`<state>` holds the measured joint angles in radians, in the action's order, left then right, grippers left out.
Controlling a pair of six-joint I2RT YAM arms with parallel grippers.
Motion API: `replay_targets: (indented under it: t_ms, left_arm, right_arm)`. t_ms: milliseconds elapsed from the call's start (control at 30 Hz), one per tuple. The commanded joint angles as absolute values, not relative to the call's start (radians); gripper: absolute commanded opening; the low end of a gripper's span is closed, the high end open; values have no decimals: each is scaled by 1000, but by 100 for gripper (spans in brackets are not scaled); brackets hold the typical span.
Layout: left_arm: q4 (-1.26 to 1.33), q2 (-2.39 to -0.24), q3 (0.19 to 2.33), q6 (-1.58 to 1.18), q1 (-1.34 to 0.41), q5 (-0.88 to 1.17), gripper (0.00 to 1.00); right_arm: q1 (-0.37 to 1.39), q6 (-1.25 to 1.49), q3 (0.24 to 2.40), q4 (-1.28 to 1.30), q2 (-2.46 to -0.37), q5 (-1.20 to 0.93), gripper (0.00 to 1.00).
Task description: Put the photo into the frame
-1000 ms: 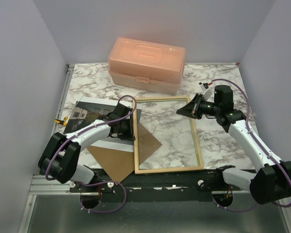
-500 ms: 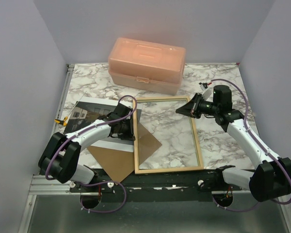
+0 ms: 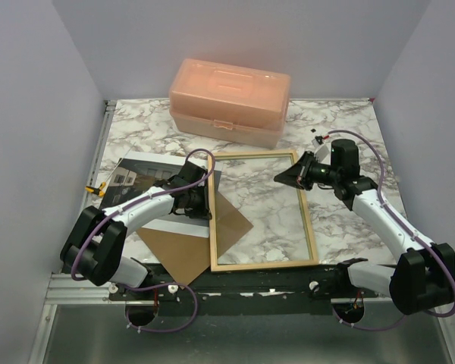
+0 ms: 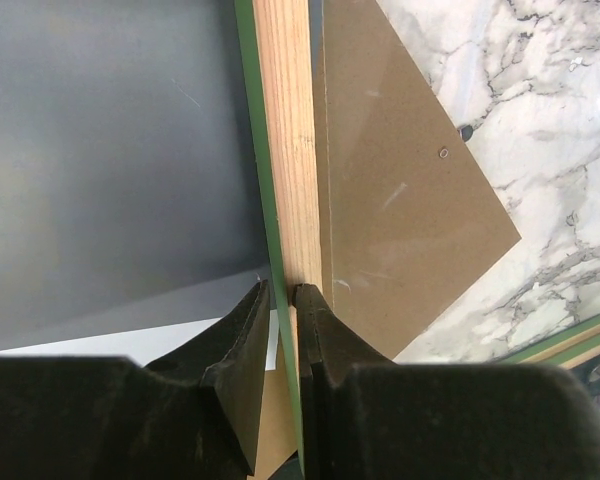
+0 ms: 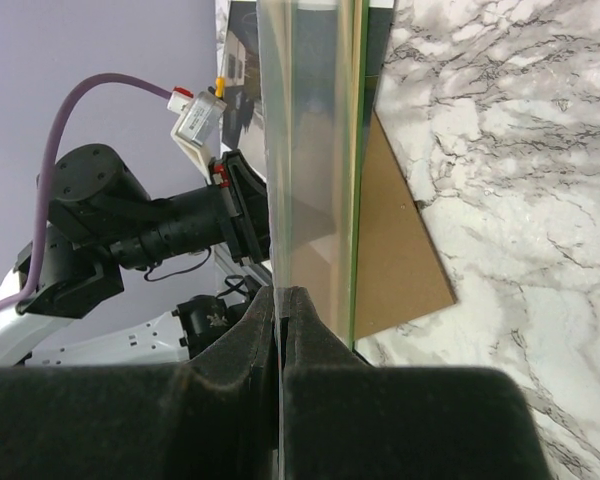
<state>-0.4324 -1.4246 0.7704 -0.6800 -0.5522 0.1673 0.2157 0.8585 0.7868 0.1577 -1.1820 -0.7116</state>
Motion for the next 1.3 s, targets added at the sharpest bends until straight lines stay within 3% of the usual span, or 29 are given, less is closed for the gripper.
replay_targets:
  t_ms: [0,1267]
  left_arm:
    - [-479,-1456,764,-663,-566,129,18]
    - [-500,-1491,795,-670,-606,113,16]
  right_arm:
    - [215,873,765,98,-1190,-716,0]
    - [214,883,788,204,-1144,-725,0]
